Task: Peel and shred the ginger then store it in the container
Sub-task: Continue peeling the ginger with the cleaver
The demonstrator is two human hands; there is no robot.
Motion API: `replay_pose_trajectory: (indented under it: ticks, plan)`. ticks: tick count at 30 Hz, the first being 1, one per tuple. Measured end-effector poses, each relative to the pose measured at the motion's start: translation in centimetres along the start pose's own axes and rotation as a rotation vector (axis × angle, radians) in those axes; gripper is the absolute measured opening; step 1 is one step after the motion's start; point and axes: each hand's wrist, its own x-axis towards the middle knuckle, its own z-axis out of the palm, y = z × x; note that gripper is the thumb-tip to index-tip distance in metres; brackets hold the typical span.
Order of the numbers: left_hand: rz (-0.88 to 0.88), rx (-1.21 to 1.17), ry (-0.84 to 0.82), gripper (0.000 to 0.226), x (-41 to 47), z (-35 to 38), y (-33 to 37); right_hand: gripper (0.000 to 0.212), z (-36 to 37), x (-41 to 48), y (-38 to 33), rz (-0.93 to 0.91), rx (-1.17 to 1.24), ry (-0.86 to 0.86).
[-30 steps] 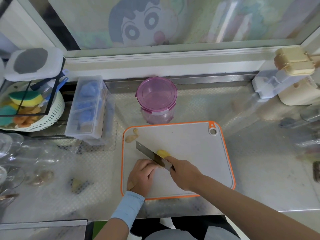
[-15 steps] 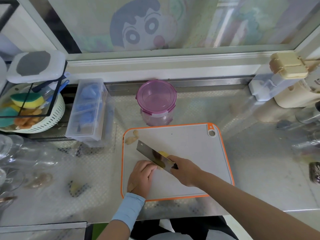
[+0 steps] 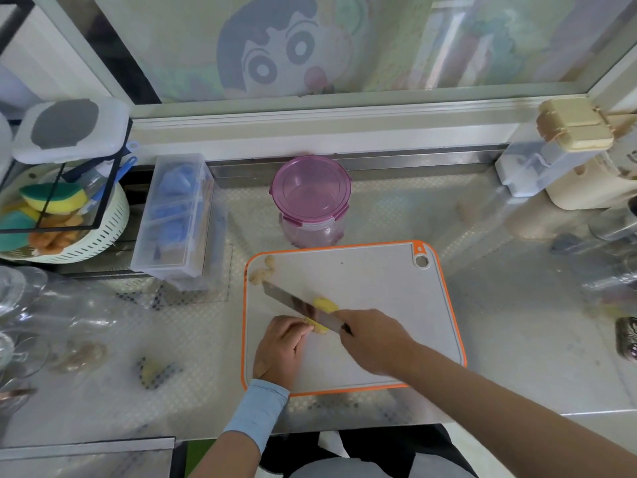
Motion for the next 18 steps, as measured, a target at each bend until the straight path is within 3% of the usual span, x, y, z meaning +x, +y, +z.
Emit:
replay_pose_trajectory:
  ticks: [5,7,11,18]
  plan:
    - [0.055,0.026,0.050,0.033,0.3,-0.3,0.3,0.053,3.7,-1.8,-0.6,-0.005,-0.151,0.077]
    - [0.056,0.036,0.054,0.034,0.4,-0.4,0.4,0.057,4.0,-1.8,-0.5,0.008,-0.165,0.086]
    - [0.016,0.073,0.042,0.058,0.5,-0.5,0.6,0.064,3.9,-2.2,-0.9,0.034,-0.199,0.056]
    - [0.022,0.094,0.032,0.058,0.3,-0.4,0.2,0.066,4.0,-2.5,-1.4,0.035,-0.224,0.060]
